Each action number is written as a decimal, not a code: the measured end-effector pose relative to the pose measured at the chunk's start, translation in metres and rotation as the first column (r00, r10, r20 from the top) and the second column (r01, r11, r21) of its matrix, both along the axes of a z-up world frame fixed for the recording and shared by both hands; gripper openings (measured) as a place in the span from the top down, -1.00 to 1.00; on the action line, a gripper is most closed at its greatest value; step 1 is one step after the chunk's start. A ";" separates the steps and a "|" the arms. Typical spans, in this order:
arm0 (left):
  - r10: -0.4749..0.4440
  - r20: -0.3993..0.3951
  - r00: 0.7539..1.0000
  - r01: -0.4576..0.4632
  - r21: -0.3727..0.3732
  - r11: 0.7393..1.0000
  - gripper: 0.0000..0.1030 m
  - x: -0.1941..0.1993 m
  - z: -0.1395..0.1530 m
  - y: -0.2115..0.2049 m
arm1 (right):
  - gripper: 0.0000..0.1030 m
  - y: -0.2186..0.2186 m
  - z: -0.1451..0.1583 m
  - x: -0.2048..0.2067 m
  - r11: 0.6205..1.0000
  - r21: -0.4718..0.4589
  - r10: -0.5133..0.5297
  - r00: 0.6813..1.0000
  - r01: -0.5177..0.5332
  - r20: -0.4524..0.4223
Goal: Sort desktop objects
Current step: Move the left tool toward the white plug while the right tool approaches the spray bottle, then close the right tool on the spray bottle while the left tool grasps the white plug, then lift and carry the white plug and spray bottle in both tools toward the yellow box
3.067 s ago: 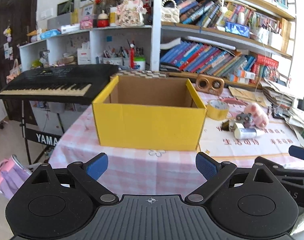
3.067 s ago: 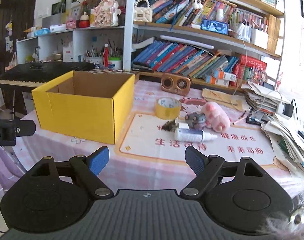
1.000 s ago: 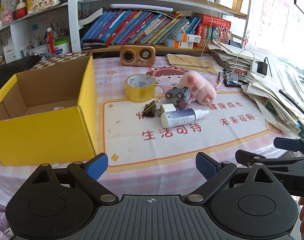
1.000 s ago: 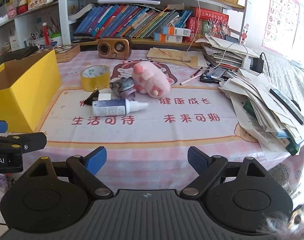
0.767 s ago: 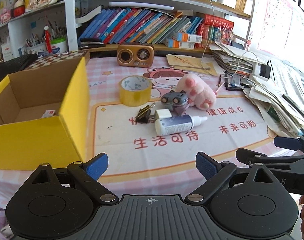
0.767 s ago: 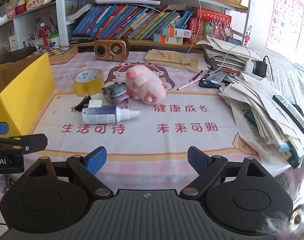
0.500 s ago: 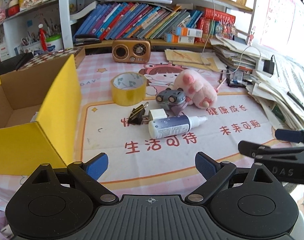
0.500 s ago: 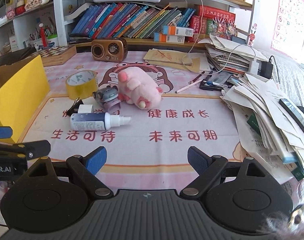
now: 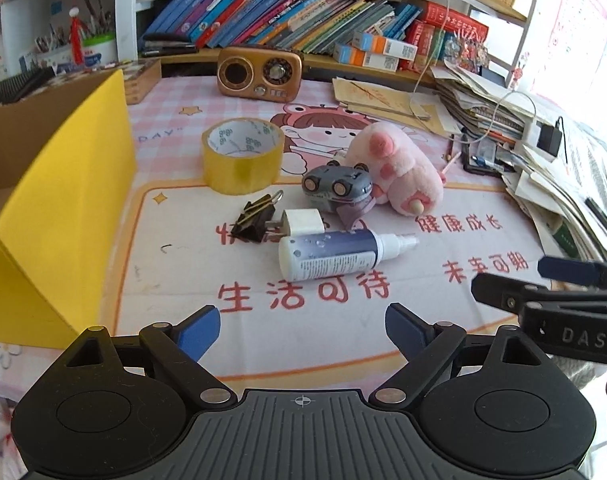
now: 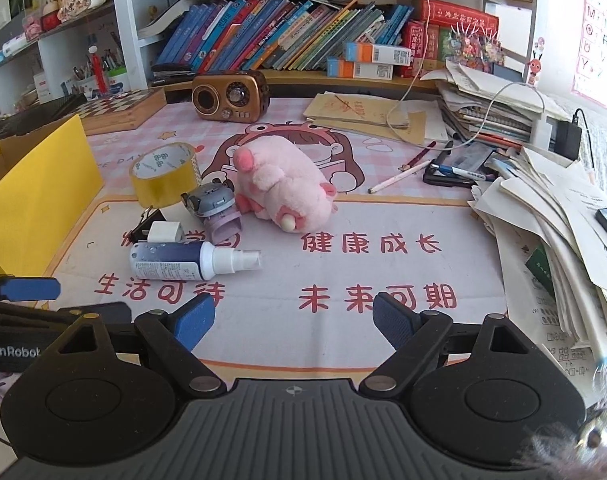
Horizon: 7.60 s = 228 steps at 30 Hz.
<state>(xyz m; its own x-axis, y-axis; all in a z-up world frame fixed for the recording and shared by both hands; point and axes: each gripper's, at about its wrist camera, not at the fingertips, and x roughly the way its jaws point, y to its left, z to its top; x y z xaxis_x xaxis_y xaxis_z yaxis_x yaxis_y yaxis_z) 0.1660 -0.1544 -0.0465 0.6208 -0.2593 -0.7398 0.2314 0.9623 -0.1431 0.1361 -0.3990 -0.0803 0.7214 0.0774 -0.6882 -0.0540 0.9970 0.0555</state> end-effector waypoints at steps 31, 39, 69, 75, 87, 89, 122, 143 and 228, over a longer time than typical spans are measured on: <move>-0.278 -0.058 0.959 0.269 -0.127 0.955 -0.21 0.021 -0.009 -0.054 | -0.21 -0.038 -0.008 0.019 0.993 0.060 -0.100 0.994 0.102 -0.033; -0.122 -0.063 0.991 0.115 -0.097 0.989 -0.21 0.015 0.000 -0.008 | -0.15 -0.006 -0.014 0.041 0.989 0.150 -0.005 0.997 0.016 -0.072; 0.134 -0.031 0.990 -0.132 0.060 0.989 0.14 0.067 -0.022 -0.033 | 0.31 -0.021 -0.031 0.045 0.999 -0.018 0.031 0.990 -0.033 -0.137; 0.144 -0.014 0.989 -0.143 0.084 0.986 0.15 0.075 -0.026 -0.046 | 0.31 -0.021 -0.031 0.044 0.997 -0.029 0.069 0.989 -0.074 -0.131; 0.132 0.018 0.991 -0.133 0.158 0.978 0.12 0.090 -0.032 -0.054 | 0.26 -0.026 -0.040 0.045 0.996 -0.032 0.078 0.983 -0.085 -0.167; 0.119 0.026 0.992 -0.122 0.167 0.978 0.11 0.091 -0.032 -0.053 | 0.26 -0.025 -0.040 0.045 0.996 -0.031 0.080 0.983 -0.086 -0.166; 0.063 0.071 0.996 -0.066 0.034 0.997 0.17 0.029 0.014 -0.035 | 0.41 -0.033 -0.017 0.035 0.997 0.062 0.052 0.994 -0.046 -0.092; 0.054 0.100 0.993 -0.050 -0.047 0.998 0.17 -0.050 0.043 0.042 | 0.41 0.039 0.017 -0.022 0.993 0.066 0.104 0.994 -0.102 -0.022; 0.253 0.125 0.959 -0.246 -0.067 0.967 0.17 -0.152 0.053 0.280 | 0.41 0.298 0.034 -0.098 0.906 0.079 0.419 0.908 -0.416 -0.028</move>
